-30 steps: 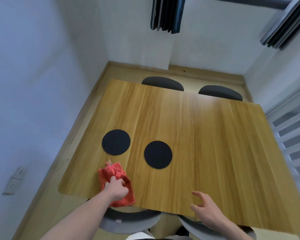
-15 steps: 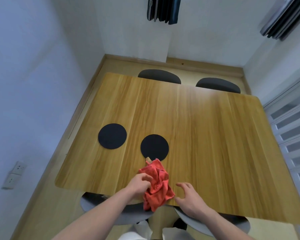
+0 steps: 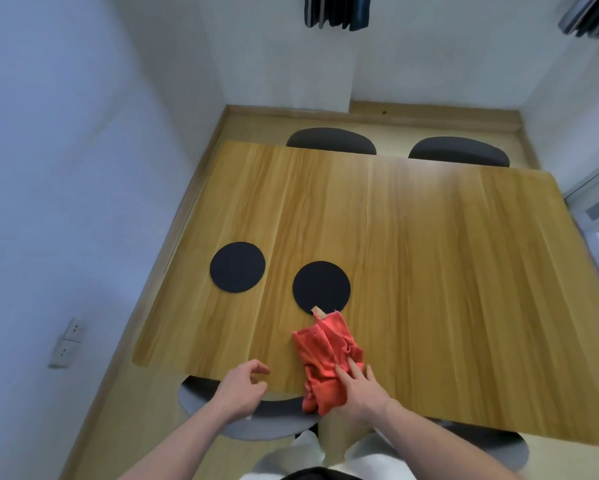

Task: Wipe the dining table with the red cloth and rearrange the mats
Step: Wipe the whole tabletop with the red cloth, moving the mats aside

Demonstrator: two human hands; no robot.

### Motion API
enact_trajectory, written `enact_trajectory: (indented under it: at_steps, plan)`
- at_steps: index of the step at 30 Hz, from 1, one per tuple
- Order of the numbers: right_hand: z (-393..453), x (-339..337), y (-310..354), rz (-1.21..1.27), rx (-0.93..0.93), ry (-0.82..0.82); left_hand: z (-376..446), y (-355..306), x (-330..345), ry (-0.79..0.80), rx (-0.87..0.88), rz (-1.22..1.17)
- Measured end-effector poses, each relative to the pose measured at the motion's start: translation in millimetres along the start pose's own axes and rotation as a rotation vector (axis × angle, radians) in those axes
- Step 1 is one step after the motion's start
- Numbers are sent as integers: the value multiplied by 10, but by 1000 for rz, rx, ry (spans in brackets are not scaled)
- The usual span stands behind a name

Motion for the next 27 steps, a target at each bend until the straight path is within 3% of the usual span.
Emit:
enact_trajectory:
  at_steps: [15,18,21,27]
  plan:
    - [-281,-231,-1860,135,294,-117,82,-1034,586,87,95,173]
    - [-327,-291,-1715,110,213,-213,42,-1215,747,88,86,184]
    - [-321,-255,-1522,8,103,-185,-18,-1356,922,82,84,179]
    - [-261,-207,-2070,8,36,-126,-124,-1576,1216,84,83,221]
Point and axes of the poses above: each hand's wrist, its own z-axis towards the middle knuckle, its own x-axis out of the palm, y = z × x, the point moved 7 cm from there along z, towards the middle knuckle, and after that the axes turned 6 degrees about x, right-handed, at the moved point
